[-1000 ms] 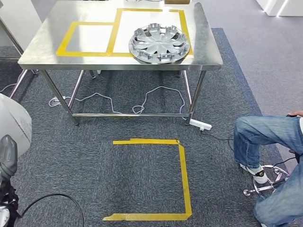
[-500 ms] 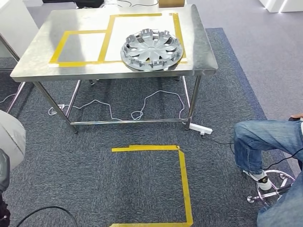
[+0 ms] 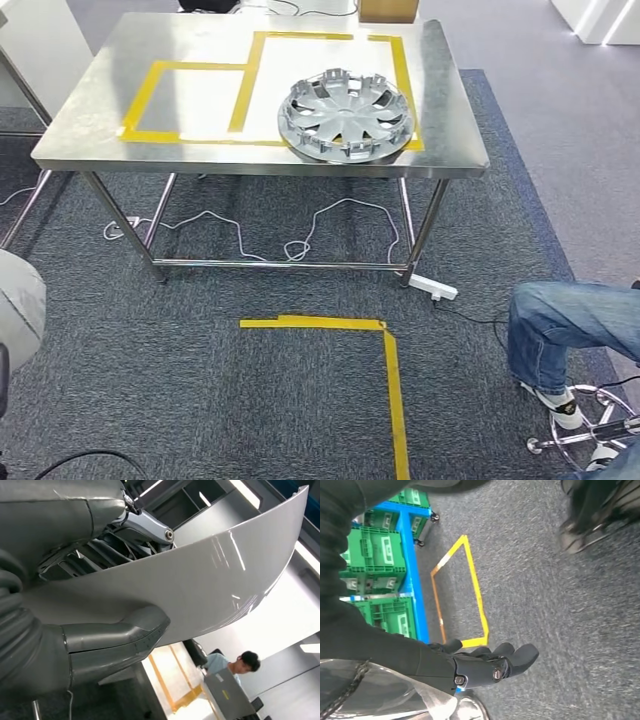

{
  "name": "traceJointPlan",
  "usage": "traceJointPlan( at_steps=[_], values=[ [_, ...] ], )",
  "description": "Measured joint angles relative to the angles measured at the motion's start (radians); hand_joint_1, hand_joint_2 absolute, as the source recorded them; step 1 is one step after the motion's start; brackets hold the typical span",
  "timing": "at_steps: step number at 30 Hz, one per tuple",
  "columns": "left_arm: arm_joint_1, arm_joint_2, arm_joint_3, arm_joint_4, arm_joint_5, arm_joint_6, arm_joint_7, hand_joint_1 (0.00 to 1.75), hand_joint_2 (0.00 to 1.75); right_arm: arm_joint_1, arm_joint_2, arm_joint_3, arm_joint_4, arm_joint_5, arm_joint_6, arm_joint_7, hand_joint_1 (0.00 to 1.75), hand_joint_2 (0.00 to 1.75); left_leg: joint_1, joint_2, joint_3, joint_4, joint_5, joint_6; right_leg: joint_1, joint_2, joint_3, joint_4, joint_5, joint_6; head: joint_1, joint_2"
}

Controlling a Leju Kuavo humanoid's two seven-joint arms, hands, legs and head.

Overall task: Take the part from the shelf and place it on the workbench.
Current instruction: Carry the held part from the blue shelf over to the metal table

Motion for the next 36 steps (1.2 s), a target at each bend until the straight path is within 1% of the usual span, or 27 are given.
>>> traceJointPlan(
  at_steps=[1,3,4,5,7,8,9,10,11,13,14,15,16,18,19,20,22,24,26,28,29,30,31,32,33,34,36],
  values=[
    [0.0,-0.002,0.0,0.0,-0.002,-0.001,0.0,1.75,1.75,0.002,0.0,0.0,0.0,0.0,0.0,0.001,0.0,1.75,0.0,-0.001,0.011,0.0,-0.008,-0.001,0.0,0.0,-0.003,-0.029,0.025,0.0,0.0,0.0],
    [-0.001,-0.006,0.001,0.0,-0.005,-0.001,0.0,1.75,1.75,0.005,0.0,0.0,0.0,0.0,0.0,0.004,0.0,1.75,-0.001,-0.001,0.034,0.0,-0.026,-0.006,0.003,0.0,0.025,-0.153,0.125,-0.006,0.0,0.0],
    [-0.002,-0.008,0.001,0.0,-0.006,-0.002,0.0,1.75,1.75,0.006,0.0,0.0,0.0,0.0,0.0,0.004,0.0,1.75,-0.003,-0.001,0.043,0.0,-0.035,-0.01,0.004,-0.001,0.04,-0.207,0.156,-0.012,0.0,0.0],
    [-0.003,-0.009,0.002,-0.001,-0.006,-0.002,0.0,1.75,1.75,0.006,0.0,0.0,0.0,0.0,0.0,0.002,0.0,1.75,-0.004,-0.002,0.048,-0.001,-0.043,-0.016,0.006,-0.001,0.052,-0.24,0.172,-0.019,0.0,0.0],
    [-0.003,-0.01,0.003,-0.003,-0.008,-0.003,-0.001,1.75,1.75,0.006,0.0,0.001,0.0,0.001,0.0,-0.001,0.0,1.75,-0.005,-0.002,0.06,0.002,-0.05,-0.029,0.008,-0.001,0.064,-0.257,0.168,-0.035,-0.001,0.0],
    [-0.003,-0.011,0.004,-0.005,-0.008,-0.003,-0.001,1.75,1.75,0.007,0.0,0.001,0.0,0.002,0.0,0.0,0.0,1.75,-0.005,-0.002,0.066,0.005,-0.052,-0.034,0.006,-0.001,0.075,-0.261,0.175,-0.041,-0.001,0.0],
    [-0.003,-0.011,0.006,-0.007,-0.008,-0.003,-0.003,1.75,1.75,0.008,0.001,0.001,0.0,0.003,0.0,0.002,0.0,1.75,-0.005,-0.001,0.069,0.02,-0.056,-0.039,0.003,-0.001,0.086,-0.265,0.179,-0.047,-0.002,0.0],
    [-0.004,-0.011,0.008,-0.009,-0.008,-0.004,-0.004,1.75,1.75,0.007,0.002,0.001,0.0,0.004,0.0,0.003,0.0,1.75,-0.004,0.0,0.059,0.047,-0.064,-0.044,0.0,-0.001,0.099,-0.266,0.179,-0.05,-0.004,0.0],
    [-0.005,-0.011,0.011,-0.01,-0.007,-0.005,-0.006,1.75,1.75,0.006,0.002,0.001,0.0,0.004,0.0,0.002,0.0,1.75,-0.003,0.001,0.036,0.093,-0.08,-0.05,-0.001,-0.001,0.107,-0.267,0.176,-0.053,-0.006,0.0],
    [-0.007,-0.012,0.014,-0.011,-0.007,-0.009,-0.007,1.75,1.75,0.005,0.003,0.001,0.0,0.005,0.0,-0.001,0.0,1.75,0.0,0.002,-0.035,0.209,-0.129,-0.059,-0.001,0.0,0.118,-0.267,0.164,-0.056,-0.009,0.0],
    [-0.008,-0.013,0.014,-0.011,-0.007,-0.011,-0.008,1.75,1.75,0.006,0.004,0.001,0.0,0.005,0.0,-0.002,0.0,1.75,0.001,0.003,-0.067,0.248,-0.151,-0.061,-0.001,0.0,0.125,-0.267,0.156,-0.057,-0.009,0.0],
    [-0.009,-0.013,0.014,-0.011,-0.007,-0.013,-0.008,1.75,1.75,0.007,0.004,0.001,0.0,0.005,0.0,-0.002,0.0,1.75,0.001,0.003,-0.087,0.261,-0.158,-0.061,-0.001,0.0,0.134,-0.267,0.148,-0.057,-0.009,0.0],
    [-0.01,-0.013,0.014,-0.011,-0.008,-0.015,-0.008,1.75,1.75,0.008,0.004,0.001,0.0,0.005,0.0,0.0,0.0,1.75,0.001,0.003,-0.091,0.24,-0.141,-0.059,-0.001,0.0,0.145,-0.267,0.14,-0.056,-0.009,0.0],
    [-0.017,-0.013,0.013,-0.011,-0.009,-0.017,-0.008,1.75,1.75,0.008,0.004,0.001,0.0,0.004,0.0,0.002,0.0,1.75,0.001,0.003,-0.07,0.13,-0.047,-0.053,-0.001,0.001,0.165,-0.267,0.122,-0.051,-0.009,0.0],
    [-0.021,-0.013,0.012,-0.01,-0.01,-0.017,-0.007,1.75,1.75,0.008,0.004,0.001,0.0,0.004,0.001,0.002,0.0,1.75,-0.002,0.004,-0.061,0.079,-0.017,-0.049,0.0,0.002,0.172,-0.267,0.114,-0.047,-0.008,0.0],
    [-0.025,-0.013,0.011,-0.01,-0.011,-0.017,-0.007,1.75,1.75,0.007,0.004,0.001,0.0,0.003,0.001,0.0,0.0,1.75,-0.004,0.005,-0.056,0.046,0.006,-0.044,0.001,0.002,0.175,-0.267,0.108,-0.042,-0.008,0.0],
    [-0.031,-0.013,0.009,-0.009,-0.012,-0.017,-0.006,1.75,1.75,0.005,0.004,0.001,0.0,0.003,0.001,-0.004,0.0,1.75,-0.008,0.005,-0.058,0.028,0.01,-0.033,0.003,0.002,0.181,-0.267,0.106,-0.028,-0.008,0.0],
    [-0.036,-0.012,0.008,-0.009,-0.013,-0.017,-0.006,1.75,1.75,0.003,0.004,0.001,0.0,0.002,0.001,-0.006,0.0,1.75,-0.005,0.004,-0.047,0.017,0.023,-0.022,0.003,0.002,0.166,-0.24,0.114,-0.015,-0.009,0.0],
    [-0.041,-0.012,0.006,-0.009,-0.014,-0.017,-0.006,1.75,1.75,0.002,0.004,0.0,0.0,0.002,0.001,-0.006,0.0,1.75,0.0,0.005,-0.034,0.009,0.019,-0.012,0.003,0.002,0.11,-0.154,0.108,-0.007,-0.006,0.0],
    [-0.047,-0.012,0.003,-0.009,-0.015,-0.017,-0.006,1.75,1.75,0.002,0.004,0.001,0.0,0.002,0.001,-0.007,0.0,1.75,0.0,0.006,-0.026,0.008,0.011,-0.003,0.001,0.002,0.027,-0.035,0.062,-0.003,-0.005,0.0],
    [-0.05,-0.012,0.0,-0.009,-0.016,-0.017,-0.005,1.75,1.75,0.002,0.004,0.001,0.0,0.002,0.001,-0.008,0.0,1.75,-0.001,0.006,-0.022,0.008,0.006,-0.001,0.0,0.002,-0.008,0.006,0.038,-0.001,-0.006,0.0],
    [-0.052,-0.012,-0.003,-0.008,-0.017,-0.016,-0.003,1.75,1.75,0.003,0.004,0.001,0.0,0.002,0.001,-0.008,0.0,1.75,-0.001,0.005,-0.016,0.008,0.0,0.0,-0.001,0.002,-0.033,0.026,0.027,0.001,-0.006,0.0],
    [-0.055,-0.012,-0.006,-0.008,-0.018,-0.016,-0.001,1.75,1.75,0.004,0.004,0.001,0.0,0.002,0.001,-0.007,0.0,1.75,-0.001,0.004,-0.007,0.008,-0.007,0.0,-0.001,0.002,-0.038,0.007,0.044,0.001,-0.006,0.0],
    [-0.058,-0.012,-0.009,-0.007,-0.018,-0.016,0.002,1.75,1.75,0.005,0.004,0.0,0.0,0.002,0.001,-0.007,0.0,1.75,-0.001,0.003,0.002,0.008,-0.013,-0.002,-0.001,0.002,-0.025,-0.044,0.083,0.0,-0.005,0.0],
    [-0.061,-0.012,-0.012,-0.006,-0.019,-0.015,0.003,1.75,1.75,0.005,0.004,0.0,0.0,0.001,0.001,-0.006,0.0,1.75,-0.001,0.002,0.011,0.008,-0.021,-0.004,-0.001,0.001,-0.001,-0.116,0.133,-0.003,-0.005,0.0],
    [-0.064,-0.012,-0.015,-0.005,-0.019,-0.015,0.005,1.75,1.75,0.005,0.003,0.0,0.0,0.001,0.001,-0.006,0.0,1.75,-0.002,0.002,0.02,0.008,-0.028,-0.009,0.001,0.001,0.022,-0.181,0.165,-0.007,-0.006,0.0],
    [-0.069,-0.011,-0.019,-0.004,-0.019,-0.015,0.007,1.75,1.75,0.002,0.003,0.0,0.0,0.001,0.003,-0.011,0.0,1.75,-0.003,0.002,0.027,0.008,-0.039,-0.021,0.005,0.0,0.052,-0.249,0.18,-0.022,-0.006,0.0]
  ],
)
